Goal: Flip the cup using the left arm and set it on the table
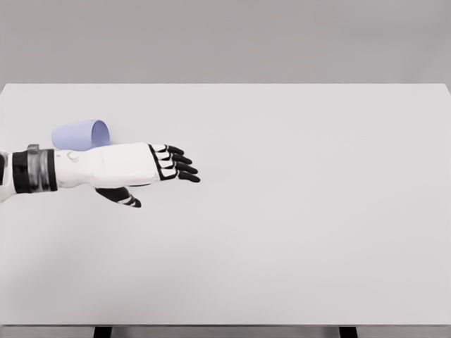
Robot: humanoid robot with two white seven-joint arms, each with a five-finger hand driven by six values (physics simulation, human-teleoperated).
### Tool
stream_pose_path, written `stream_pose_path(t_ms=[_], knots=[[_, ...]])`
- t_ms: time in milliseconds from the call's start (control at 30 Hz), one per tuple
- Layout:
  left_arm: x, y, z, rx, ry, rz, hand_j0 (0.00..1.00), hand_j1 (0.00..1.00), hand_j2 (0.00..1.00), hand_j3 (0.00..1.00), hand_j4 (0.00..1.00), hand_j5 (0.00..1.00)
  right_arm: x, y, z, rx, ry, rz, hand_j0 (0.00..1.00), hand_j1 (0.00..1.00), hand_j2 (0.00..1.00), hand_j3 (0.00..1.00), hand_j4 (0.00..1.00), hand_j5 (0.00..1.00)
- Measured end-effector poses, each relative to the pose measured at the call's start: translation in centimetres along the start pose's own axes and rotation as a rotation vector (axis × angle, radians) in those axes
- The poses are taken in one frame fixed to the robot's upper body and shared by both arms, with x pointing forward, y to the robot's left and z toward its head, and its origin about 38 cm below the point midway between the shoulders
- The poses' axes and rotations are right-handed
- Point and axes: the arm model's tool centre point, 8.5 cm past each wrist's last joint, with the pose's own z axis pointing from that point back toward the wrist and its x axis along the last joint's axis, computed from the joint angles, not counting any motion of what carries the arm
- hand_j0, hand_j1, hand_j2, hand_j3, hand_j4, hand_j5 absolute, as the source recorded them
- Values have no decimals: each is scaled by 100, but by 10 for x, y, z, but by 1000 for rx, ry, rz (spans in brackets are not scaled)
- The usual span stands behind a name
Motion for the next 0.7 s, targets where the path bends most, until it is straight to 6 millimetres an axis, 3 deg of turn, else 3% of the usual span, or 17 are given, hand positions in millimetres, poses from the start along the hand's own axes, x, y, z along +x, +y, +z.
stream_pose_path(t_ms=[167, 267, 333, 500, 600, 700], knots=[[-4, 8, 4, 10, 15, -16, 100, 100, 100, 100, 100, 100, -1, 0, 0, 0, 3, -2, 100, 100, 100, 100, 100, 100], [-9, 19, 17, 40, 49, -31, 100, 100, 100, 100, 100, 100, -1, 0, 0, 0, 4, -1, 100, 100, 100, 100, 100, 100], [-17, 27, 38, 79, 106, -33, 100, 100, 100, 100, 100, 100, -1, 0, 0, 0, 4, -2, 100, 100, 100, 100, 100, 100], [-47, 57, 118, 126, 403, -23, 100, 100, 100, 100, 100, 100, -1, 0, 0, 0, 4, -2, 100, 100, 100, 100, 100, 100], [-44, 53, 138, 115, 438, 0, 100, 100, 100, 100, 100, 100, -1, 0, 0, 0, 3, -2, 100, 100, 100, 100, 100, 100], [-43, 49, 140, 140, 430, 66, 100, 100, 100, 100, 100, 100, -1, 0, 0, 0, 4, -2, 100, 100, 100, 100, 100, 100]])
